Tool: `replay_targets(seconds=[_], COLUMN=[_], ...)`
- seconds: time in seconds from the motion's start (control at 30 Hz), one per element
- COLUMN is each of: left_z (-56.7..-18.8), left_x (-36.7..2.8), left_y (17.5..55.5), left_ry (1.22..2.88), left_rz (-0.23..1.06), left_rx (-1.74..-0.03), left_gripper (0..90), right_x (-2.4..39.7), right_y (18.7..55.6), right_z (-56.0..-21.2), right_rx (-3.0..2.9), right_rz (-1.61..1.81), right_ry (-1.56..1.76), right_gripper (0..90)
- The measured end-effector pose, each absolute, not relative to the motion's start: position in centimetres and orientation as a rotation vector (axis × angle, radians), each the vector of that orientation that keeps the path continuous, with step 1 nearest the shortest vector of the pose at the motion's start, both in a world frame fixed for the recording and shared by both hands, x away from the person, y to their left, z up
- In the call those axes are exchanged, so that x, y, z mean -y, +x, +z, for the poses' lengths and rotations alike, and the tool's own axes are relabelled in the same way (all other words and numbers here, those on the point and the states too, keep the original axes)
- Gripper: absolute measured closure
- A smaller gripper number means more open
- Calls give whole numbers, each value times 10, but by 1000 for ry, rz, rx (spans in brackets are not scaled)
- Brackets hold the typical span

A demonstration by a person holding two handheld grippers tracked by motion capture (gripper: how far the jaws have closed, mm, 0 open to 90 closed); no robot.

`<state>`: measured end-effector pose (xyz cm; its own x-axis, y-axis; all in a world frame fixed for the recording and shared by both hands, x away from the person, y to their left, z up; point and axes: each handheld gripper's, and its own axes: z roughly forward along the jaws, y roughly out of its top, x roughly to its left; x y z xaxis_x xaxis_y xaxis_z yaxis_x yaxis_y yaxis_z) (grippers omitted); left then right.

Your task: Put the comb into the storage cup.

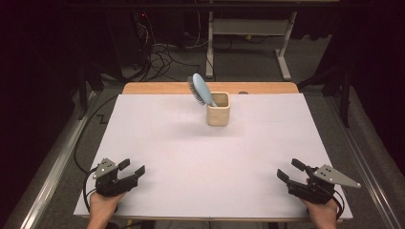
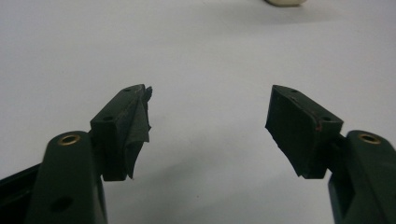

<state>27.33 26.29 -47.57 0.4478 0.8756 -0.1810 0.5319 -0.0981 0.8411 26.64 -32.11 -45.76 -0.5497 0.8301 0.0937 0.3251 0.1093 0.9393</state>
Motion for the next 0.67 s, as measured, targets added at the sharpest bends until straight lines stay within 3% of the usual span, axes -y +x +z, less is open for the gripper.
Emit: replay_targets(seconds=[0.67], left_z=[-477], left_x=[-262], left_y=[273], left_ry=[1771], left_rz=[454], left_rx=[-1211], left_gripper=[306], right_x=[321], right_y=[267], right_z=[-458], right_rx=[-1938], right_rz=[1442], right_ry=[1131], right_gripper=[272])
